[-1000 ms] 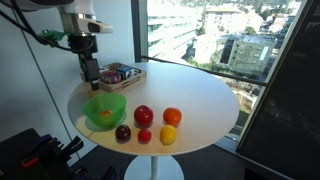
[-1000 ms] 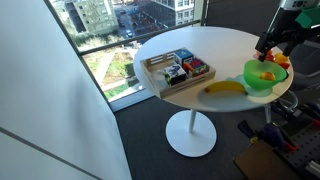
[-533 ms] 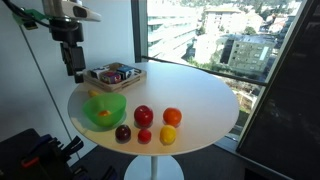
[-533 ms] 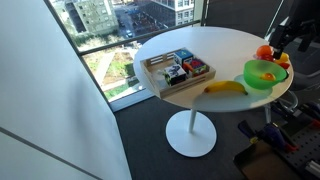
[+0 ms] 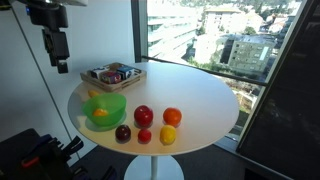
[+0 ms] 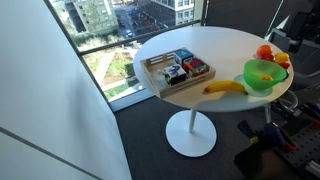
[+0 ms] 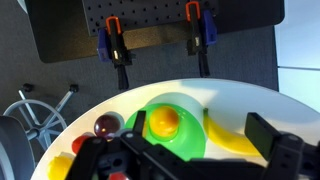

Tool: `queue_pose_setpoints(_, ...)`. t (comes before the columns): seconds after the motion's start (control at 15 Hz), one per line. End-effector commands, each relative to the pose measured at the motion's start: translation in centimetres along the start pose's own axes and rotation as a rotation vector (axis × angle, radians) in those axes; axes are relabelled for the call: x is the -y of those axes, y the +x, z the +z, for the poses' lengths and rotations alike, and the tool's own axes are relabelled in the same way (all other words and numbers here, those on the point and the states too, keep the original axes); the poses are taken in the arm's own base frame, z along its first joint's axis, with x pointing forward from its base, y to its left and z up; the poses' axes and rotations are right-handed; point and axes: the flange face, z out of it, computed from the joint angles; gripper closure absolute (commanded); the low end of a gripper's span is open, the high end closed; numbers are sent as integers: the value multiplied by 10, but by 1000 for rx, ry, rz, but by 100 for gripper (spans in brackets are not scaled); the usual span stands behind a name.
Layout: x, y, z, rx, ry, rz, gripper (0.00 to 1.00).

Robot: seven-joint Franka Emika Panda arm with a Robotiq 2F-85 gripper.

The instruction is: Pick the yellow fruit next to the banana and put it in the green bowl

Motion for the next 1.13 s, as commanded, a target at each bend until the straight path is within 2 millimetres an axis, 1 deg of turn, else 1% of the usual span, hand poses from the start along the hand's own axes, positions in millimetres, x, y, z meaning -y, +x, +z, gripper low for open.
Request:
queue_pose_setpoints(0.0, -1, -17, -25, -54, 20, -34, 0)
queue_pose_setpoints(0.27, -2, -26, -43, -139, 29, -60, 0)
queue_pose_setpoints(0.53, -3, -31, -52, -173, 34, -89, 0)
queue_pose_setpoints(0.6, -3, -27, -45, -152, 23, -60, 0)
queue_pose_setpoints(1.07, -3, -27, -43, -149, 20, -62, 0)
